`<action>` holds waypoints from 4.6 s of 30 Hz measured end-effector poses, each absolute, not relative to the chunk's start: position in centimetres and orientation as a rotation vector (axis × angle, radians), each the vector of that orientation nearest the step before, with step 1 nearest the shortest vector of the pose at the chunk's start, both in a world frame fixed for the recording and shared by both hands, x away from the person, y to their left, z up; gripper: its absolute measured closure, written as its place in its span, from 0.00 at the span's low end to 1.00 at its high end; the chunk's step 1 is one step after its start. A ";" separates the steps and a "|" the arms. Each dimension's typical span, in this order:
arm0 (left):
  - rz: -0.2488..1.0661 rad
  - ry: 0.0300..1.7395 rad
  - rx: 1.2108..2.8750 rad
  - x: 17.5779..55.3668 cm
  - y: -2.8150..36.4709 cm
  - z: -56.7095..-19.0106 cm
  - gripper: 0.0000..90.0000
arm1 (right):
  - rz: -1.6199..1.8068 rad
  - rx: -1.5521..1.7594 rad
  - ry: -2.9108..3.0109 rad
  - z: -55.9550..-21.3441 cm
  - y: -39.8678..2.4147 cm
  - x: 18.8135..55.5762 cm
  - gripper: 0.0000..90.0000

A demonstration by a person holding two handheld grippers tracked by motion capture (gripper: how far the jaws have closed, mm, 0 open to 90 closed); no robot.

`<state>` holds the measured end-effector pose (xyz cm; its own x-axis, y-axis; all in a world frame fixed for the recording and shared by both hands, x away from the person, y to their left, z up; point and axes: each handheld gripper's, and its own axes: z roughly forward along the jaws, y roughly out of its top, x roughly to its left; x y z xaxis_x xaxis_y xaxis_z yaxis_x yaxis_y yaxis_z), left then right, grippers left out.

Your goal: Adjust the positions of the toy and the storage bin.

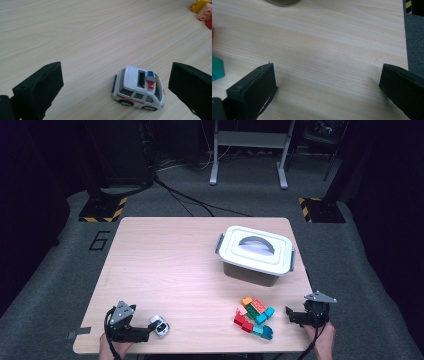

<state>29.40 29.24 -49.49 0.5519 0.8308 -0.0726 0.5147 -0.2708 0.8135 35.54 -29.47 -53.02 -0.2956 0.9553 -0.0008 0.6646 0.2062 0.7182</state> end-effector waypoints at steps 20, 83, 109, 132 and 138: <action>0.427 1.033 2.097 29.6 26.3 -52.8 0.01 | 0.862 1.504 2.037 -53.0 -29.5 35.5 0.00; 0.652 1.276 1.881 33.6 34.8 -50.9 0.28 | 0.862 1.498 2.037 -53.0 -29.5 35.6 0.00; 0.769 1.539 1.746 36.5 40.0 -52.2 0.28 | 0.858 1.506 2.033 -53.0 -29.5 35.5 0.00; 0.796 1.570 1.761 35.2 40.2 -51.2 0.06 | 0.858 1.507 2.034 -53.0 -29.5 35.5 0.00; 0.782 1.477 1.781 34.0 38.4 -49.4 0.00 | 0.860 1.496 2.039 -53.0 -29.5 35.5 0.00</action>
<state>34.02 38.37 -49.38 0.1737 0.9845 0.0226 0.5723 -0.1196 0.8113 35.55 -29.51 -53.01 -0.2981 0.9545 -0.0048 0.6626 0.2106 0.7188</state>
